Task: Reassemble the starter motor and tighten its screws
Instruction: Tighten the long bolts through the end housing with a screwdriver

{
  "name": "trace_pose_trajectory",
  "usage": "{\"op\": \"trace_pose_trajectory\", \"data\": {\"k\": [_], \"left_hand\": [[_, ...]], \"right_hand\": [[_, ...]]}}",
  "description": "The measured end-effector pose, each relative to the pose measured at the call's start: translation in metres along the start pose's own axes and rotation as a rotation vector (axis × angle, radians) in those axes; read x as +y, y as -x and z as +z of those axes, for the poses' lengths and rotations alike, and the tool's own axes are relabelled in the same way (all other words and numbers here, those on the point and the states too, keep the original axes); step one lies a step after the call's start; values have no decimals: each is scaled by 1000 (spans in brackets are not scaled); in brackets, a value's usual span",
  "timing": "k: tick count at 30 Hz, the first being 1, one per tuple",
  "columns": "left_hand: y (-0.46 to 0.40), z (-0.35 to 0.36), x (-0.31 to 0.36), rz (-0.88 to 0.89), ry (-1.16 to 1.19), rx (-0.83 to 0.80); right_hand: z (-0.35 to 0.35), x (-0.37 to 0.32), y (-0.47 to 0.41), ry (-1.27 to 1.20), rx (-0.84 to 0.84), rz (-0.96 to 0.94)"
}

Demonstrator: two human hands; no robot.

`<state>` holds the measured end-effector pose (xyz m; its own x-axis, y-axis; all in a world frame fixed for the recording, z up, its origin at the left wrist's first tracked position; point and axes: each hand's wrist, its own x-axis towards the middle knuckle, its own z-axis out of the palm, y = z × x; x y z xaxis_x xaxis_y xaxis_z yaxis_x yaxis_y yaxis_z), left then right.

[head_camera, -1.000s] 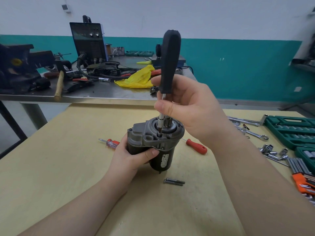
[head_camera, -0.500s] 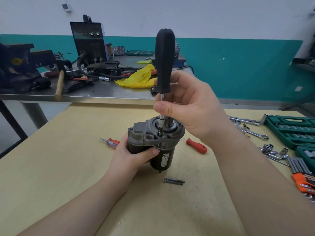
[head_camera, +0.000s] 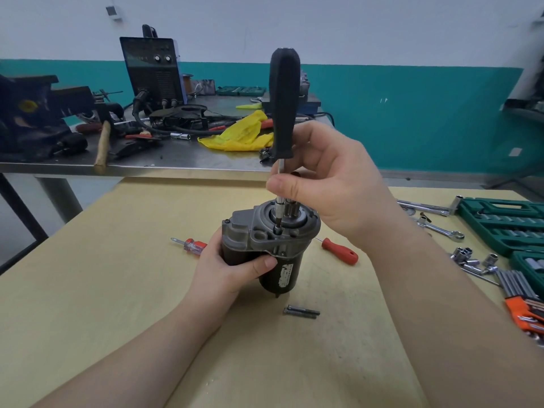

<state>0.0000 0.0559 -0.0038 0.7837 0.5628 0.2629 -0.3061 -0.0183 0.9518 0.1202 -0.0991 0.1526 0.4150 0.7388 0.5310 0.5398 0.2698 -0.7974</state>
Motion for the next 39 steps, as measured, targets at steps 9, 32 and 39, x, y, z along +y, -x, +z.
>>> {"op": "trace_pose_trajectory", "data": {"k": [9, 32, 39], "left_hand": [[3, 2, 3, 7, -4, 14], [3, 2, 3, 12, -3, 1], [4, 3, 6, 30, -4, -1]], "right_hand": [[-12, -2, 3, 0, -128, 57], [-6, -2, 3, -7, -54, 23], [-3, -8, 2, 17, -32, -1]]}}
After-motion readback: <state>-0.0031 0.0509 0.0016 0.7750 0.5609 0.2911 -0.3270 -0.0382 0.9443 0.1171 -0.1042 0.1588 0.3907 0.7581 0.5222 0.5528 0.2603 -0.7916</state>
